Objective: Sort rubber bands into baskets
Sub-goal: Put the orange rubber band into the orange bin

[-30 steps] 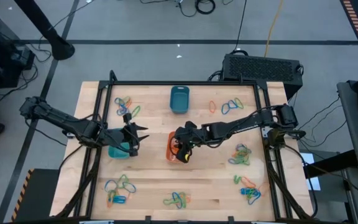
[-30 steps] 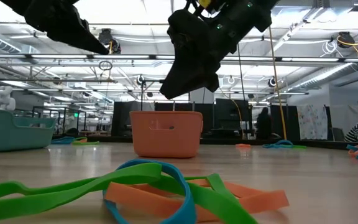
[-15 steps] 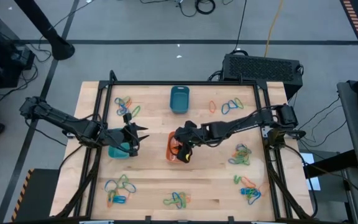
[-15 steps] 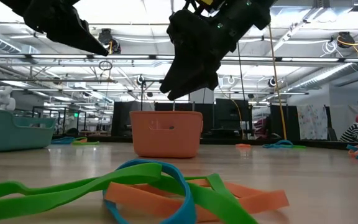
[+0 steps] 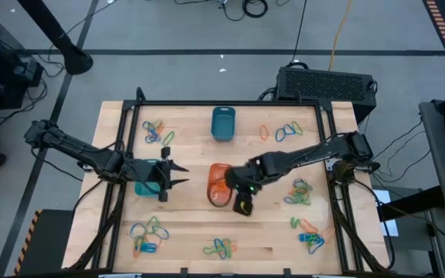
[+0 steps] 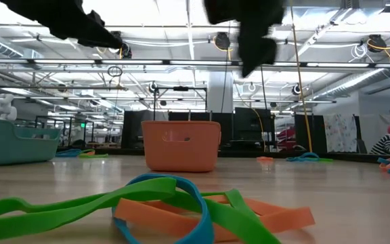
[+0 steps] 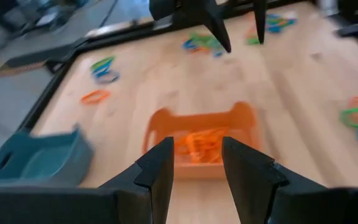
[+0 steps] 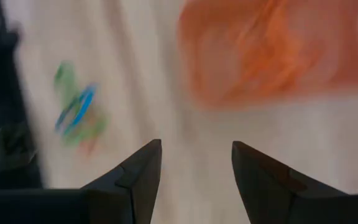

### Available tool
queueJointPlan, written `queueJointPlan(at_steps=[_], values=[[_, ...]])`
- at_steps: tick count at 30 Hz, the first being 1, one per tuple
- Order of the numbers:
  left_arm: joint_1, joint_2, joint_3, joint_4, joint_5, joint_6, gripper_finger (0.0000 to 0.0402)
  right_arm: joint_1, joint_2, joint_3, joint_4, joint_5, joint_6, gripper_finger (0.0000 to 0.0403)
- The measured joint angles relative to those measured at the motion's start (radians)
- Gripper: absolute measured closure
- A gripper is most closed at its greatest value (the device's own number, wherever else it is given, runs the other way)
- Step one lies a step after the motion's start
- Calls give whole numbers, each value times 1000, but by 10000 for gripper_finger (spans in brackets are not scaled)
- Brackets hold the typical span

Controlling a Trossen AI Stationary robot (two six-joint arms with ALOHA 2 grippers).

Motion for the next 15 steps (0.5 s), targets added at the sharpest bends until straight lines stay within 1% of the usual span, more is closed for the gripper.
queueJointPlan(at_steps=[3, 8, 10, 15], values=[[0, 0, -3, 20, 42, 11, 258, 60, 0, 0, -127, -73, 92, 215], [0, 0, -3, 20, 58, 9, 258, 200, 0, 0, -322, -75, 263, 215], [0, 0, -3, 20, 61, 8, 258, 261, 1, -1, -354, -75, 329, 215], [0, 0, -3, 20, 62, 8, 258, 402, 1, -1, -356, -73, 505, 215]])
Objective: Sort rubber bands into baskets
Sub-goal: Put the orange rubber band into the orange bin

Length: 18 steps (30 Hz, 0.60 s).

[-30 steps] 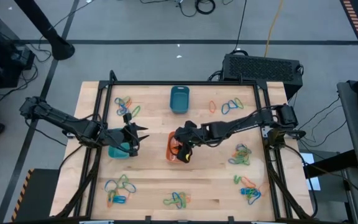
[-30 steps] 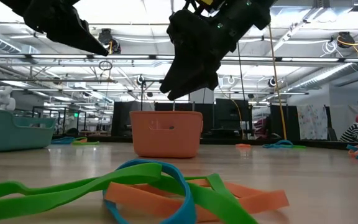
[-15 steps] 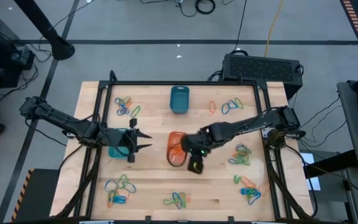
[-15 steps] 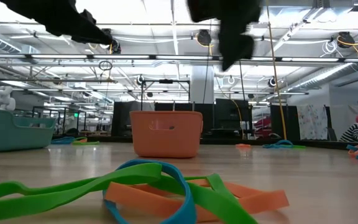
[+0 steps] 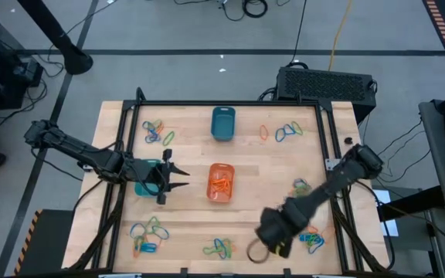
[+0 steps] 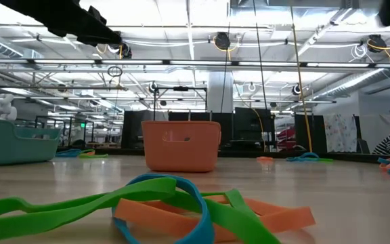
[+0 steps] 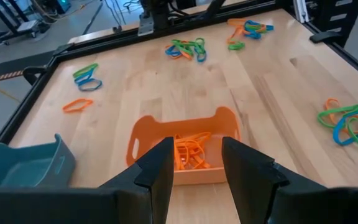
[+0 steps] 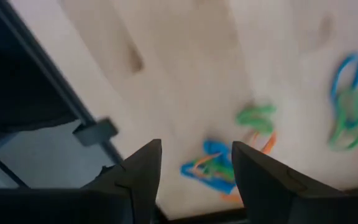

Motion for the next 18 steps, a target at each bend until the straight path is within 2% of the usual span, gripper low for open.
queueJointPlan(at_steps=[5, 10, 14, 18], values=[[0, 0, 0, 12, 0, -1, 258, 92, 0, 0, -20, 5, 215, 215], [0, 0, 0, 25, 1, -19, 258, 130, 0, 0, -132, 35, 364, 215], [0, 0, 0, 25, 2, -25, 258, 127, 0, 0, -218, 56, 384, 215], [0, 0, 0, 24, 2, -25, 258, 116, -2, -36, -208, 59, 360, 215]])
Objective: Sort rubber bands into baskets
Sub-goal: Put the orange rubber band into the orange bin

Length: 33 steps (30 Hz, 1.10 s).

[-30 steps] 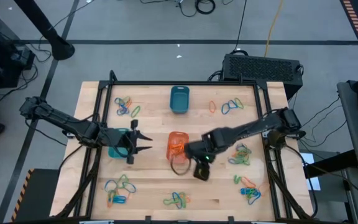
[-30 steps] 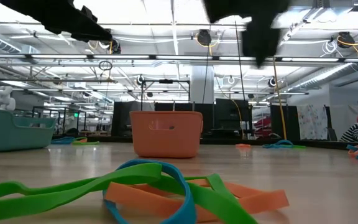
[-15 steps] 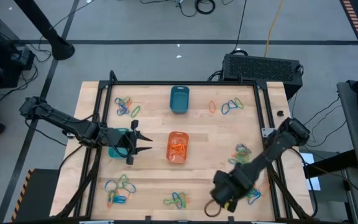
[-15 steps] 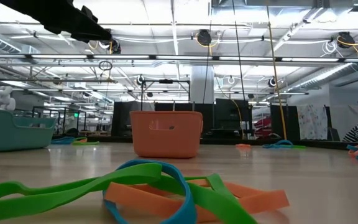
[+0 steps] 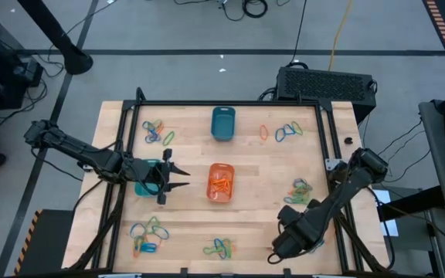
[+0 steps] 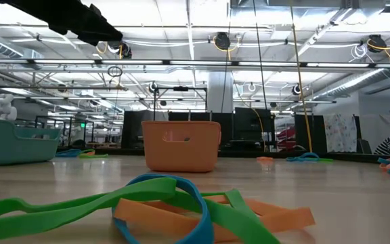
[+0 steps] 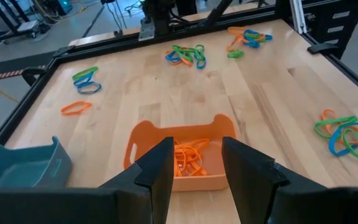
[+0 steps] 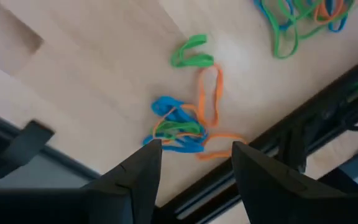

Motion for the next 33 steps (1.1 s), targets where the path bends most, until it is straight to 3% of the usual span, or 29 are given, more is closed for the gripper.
queueJointPlan(at_steps=[6, 13, 18, 22, 33], values=[[0, 1, 0, -3, 0, 0, 258, -8, -91, -210, 167, -6, -12, 215], [2, 28, 0, -4, 0, 7, 258, -6, -256, -507, 444, -9, 128, 215], [3, 43, 0, -4, 0, 7, 258, -5, -307, -658, 627, -10, 168, 215], [3, 44, 0, -3, 0, 8, 258, -5, -310, -717, 736, -25, 163, 215], [3, 44, 0, -4, -1, 9, 258, 39, -304, -780, 779, -28, 176, 228]])
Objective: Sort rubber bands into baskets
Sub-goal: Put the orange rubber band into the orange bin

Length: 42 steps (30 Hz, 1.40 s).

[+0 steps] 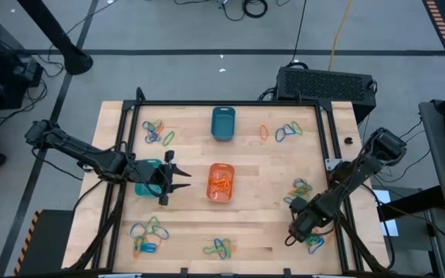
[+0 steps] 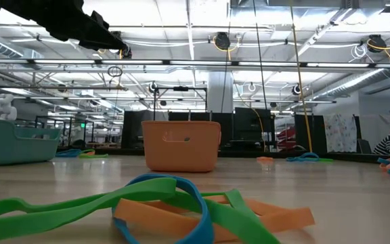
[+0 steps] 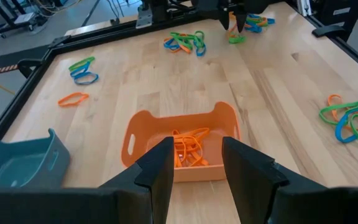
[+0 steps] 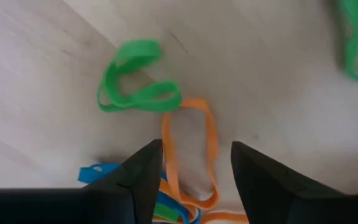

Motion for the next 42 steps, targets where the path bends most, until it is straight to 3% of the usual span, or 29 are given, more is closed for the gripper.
queueJointPlan(at_steps=[5, 11, 19, 25, 30, 32, 34, 42], values=[[0, 0, 0, 0, 0, 0, 258, 13, -2, -22, 36, -1, 0, 278], [0, 0, 0, 0, 0, 0, 258, 14, -16, -23, -7, 0, -27, 387], [0, 0, 0, 0, -1, 0, 258, 14, -65, 70, -255, 85, 1, 401], [0, -2, 0, -53, -11, 24, 258, 9, -70, 249, -364, 269, -29, 402], [0, -66, 0, -201, -109, -15, 258, -22, -70, 385, -349, 615, -149, 402], [0, -122, 0, -241, -118, -34, 258, -59, -71, 407, -284, 746, -225, 402], [-1, -181, 0, -267, -119, -46, 258, -111, -69, 408, -152, 812, -367, 403], [-1, -319, -80, -199, -146, -39, 258, -362, 48, 406, 385, 746, -956, 403]])
